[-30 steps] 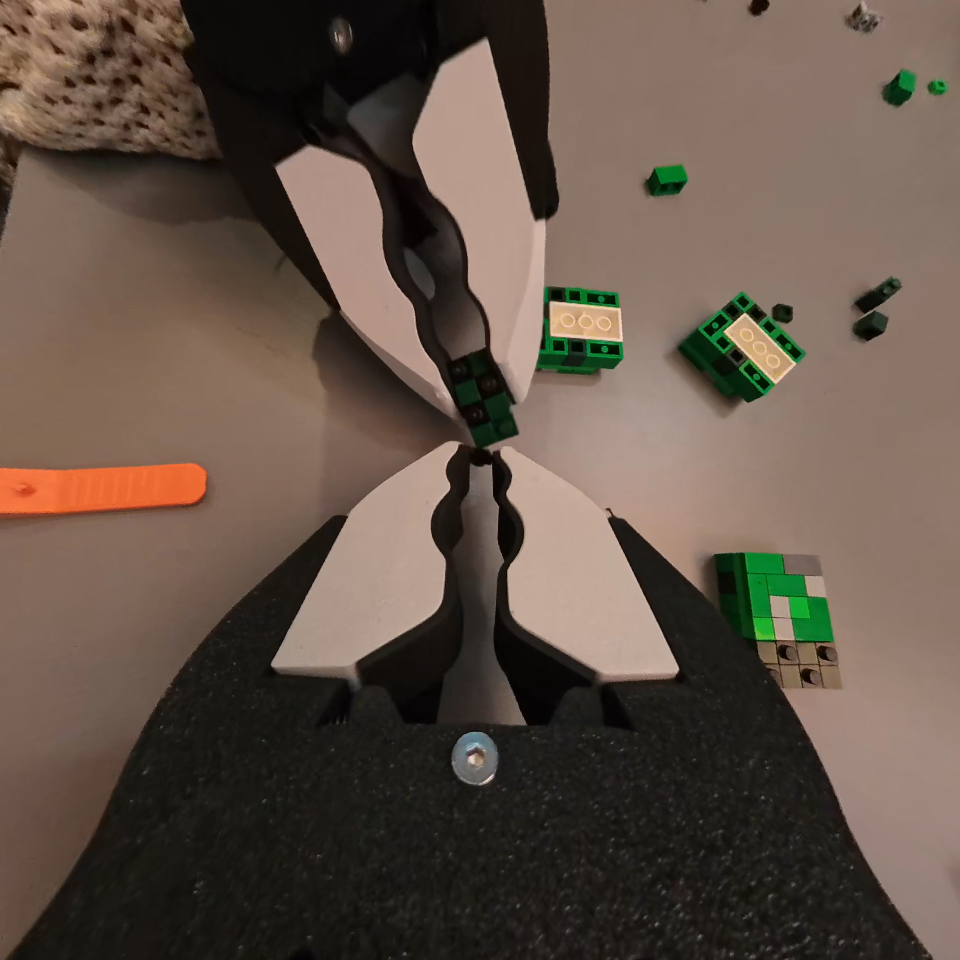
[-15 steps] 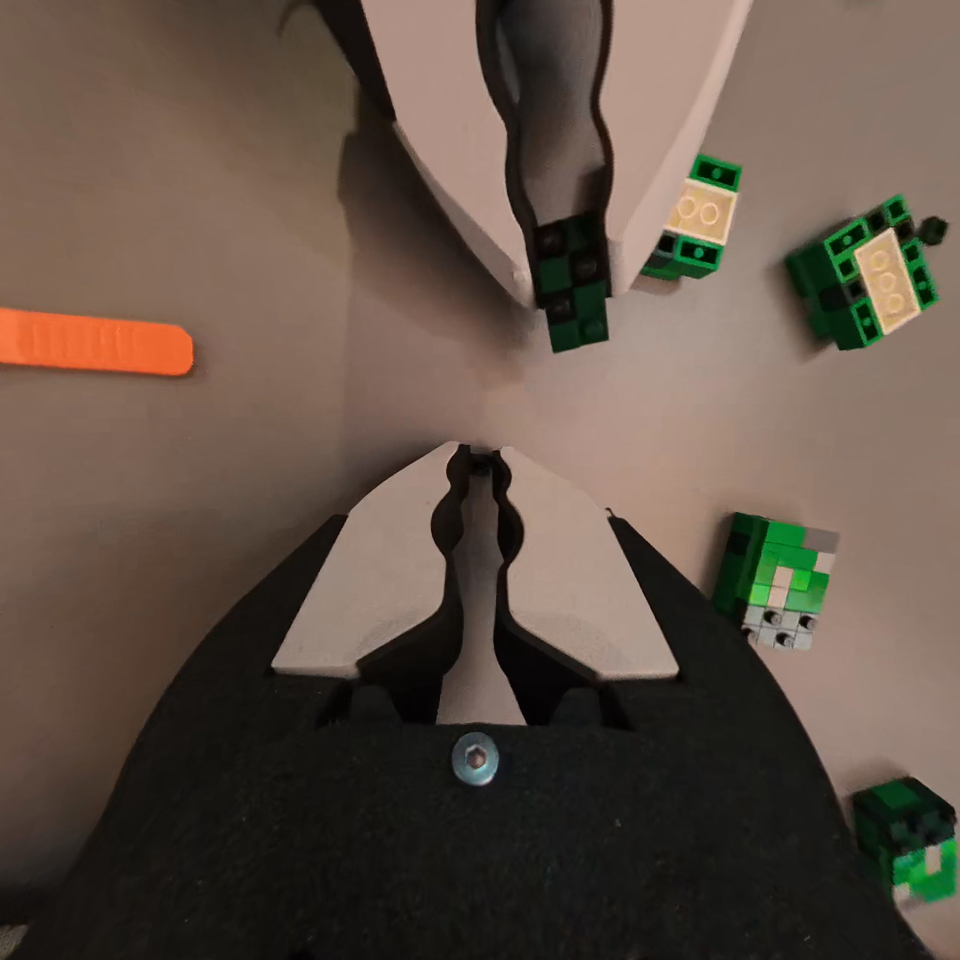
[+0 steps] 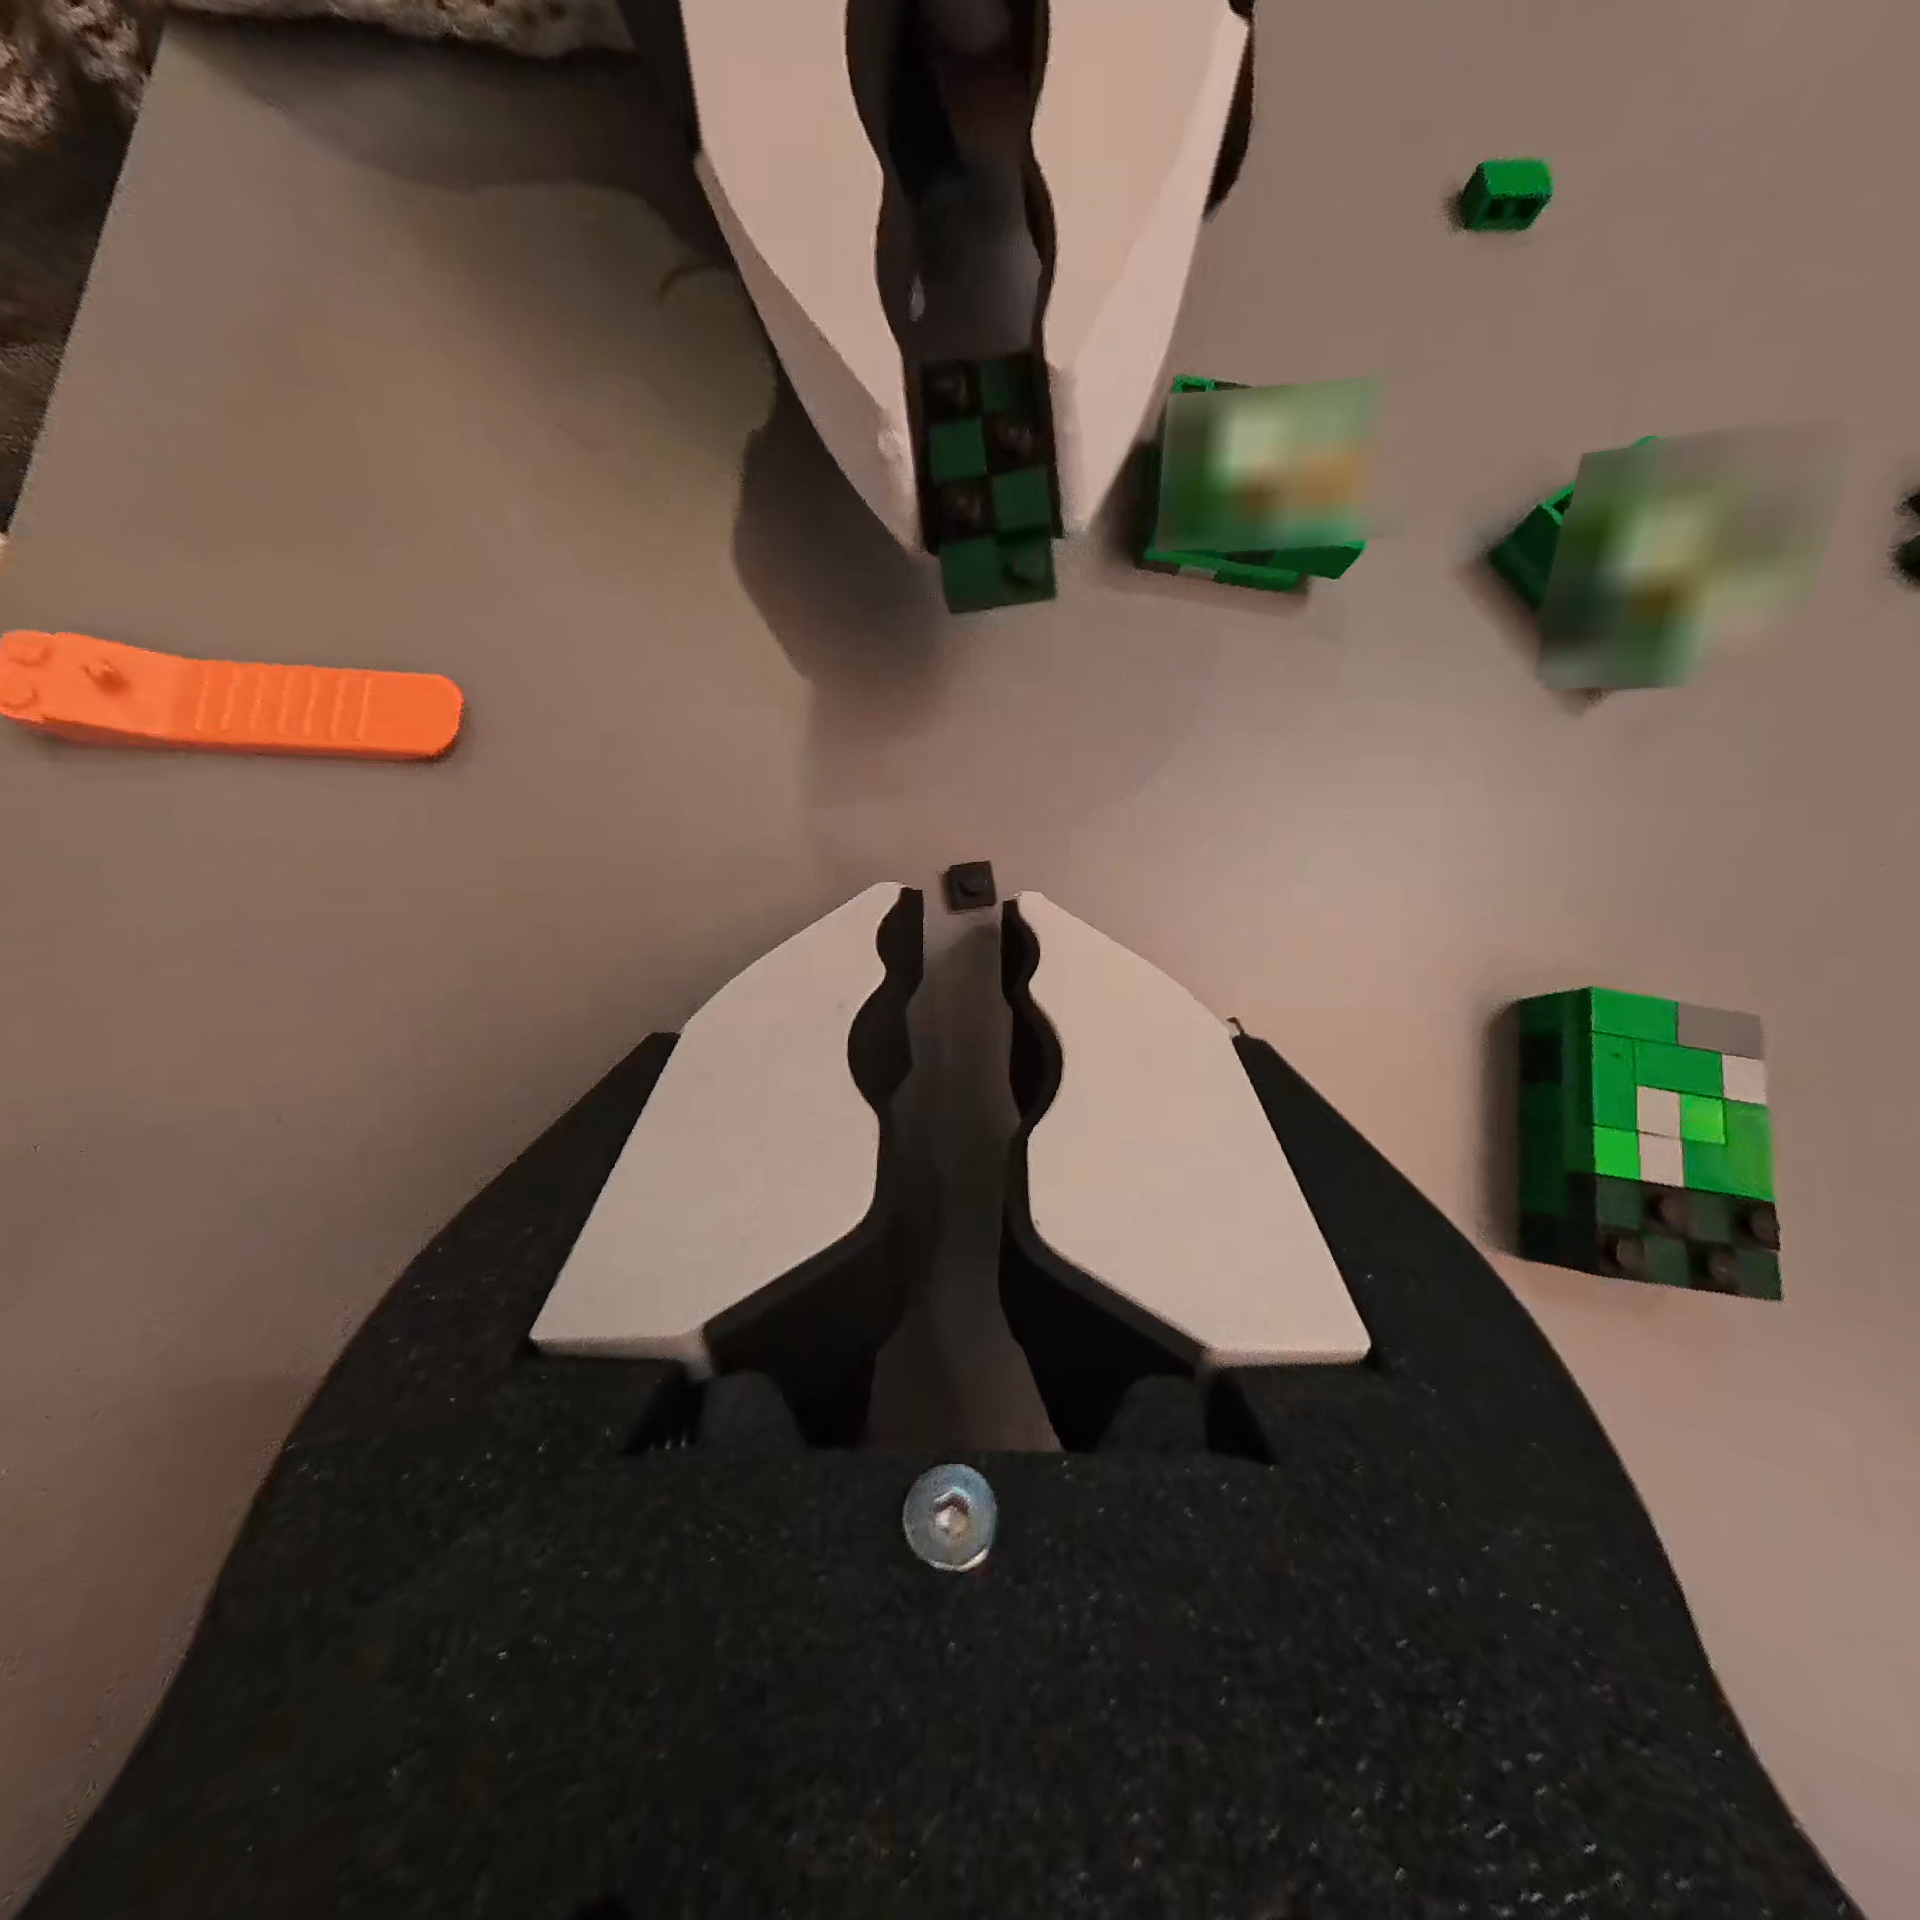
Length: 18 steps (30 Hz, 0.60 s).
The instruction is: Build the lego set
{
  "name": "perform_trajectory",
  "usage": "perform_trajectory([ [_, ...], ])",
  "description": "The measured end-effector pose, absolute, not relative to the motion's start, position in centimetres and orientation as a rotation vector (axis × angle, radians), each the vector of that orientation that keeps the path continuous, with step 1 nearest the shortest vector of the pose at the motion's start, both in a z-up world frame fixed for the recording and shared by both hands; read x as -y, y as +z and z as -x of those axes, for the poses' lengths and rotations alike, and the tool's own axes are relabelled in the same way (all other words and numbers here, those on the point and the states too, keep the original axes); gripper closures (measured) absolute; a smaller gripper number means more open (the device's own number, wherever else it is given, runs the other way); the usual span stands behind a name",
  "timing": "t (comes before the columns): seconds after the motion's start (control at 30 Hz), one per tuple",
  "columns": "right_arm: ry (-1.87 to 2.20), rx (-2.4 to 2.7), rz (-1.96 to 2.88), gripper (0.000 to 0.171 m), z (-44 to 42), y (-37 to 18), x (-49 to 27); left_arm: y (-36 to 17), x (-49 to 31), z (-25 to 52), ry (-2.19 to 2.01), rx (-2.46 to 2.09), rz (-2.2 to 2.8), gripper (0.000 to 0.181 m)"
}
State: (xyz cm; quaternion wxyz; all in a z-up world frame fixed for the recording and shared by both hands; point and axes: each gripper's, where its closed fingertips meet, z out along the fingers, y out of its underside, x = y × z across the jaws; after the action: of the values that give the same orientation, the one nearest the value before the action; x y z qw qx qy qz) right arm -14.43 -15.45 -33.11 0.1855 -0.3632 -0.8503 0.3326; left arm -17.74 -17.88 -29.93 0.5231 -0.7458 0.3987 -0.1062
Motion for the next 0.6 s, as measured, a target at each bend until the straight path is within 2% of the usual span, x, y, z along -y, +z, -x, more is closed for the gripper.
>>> perform_trajectory([
  [0.3,1.102,2.499,0.909,0.157,14.5,-33.2,15.7,-30.5,19.3,16.7,-0.319,-1.092,1.763,0.164],
  [0.43,1.048,2.514,0.893,0.164,14.7,-33.5,15.5,-30.7,19.2,16.7,-0.313,-1.083,1.773,0.165],
  [0.6,1.039,2.506,0.906,0.159,14.7,-33.5,15.7,-30.8,19.0,16.8,-0.297,-1.08,1.787,0.165],
])
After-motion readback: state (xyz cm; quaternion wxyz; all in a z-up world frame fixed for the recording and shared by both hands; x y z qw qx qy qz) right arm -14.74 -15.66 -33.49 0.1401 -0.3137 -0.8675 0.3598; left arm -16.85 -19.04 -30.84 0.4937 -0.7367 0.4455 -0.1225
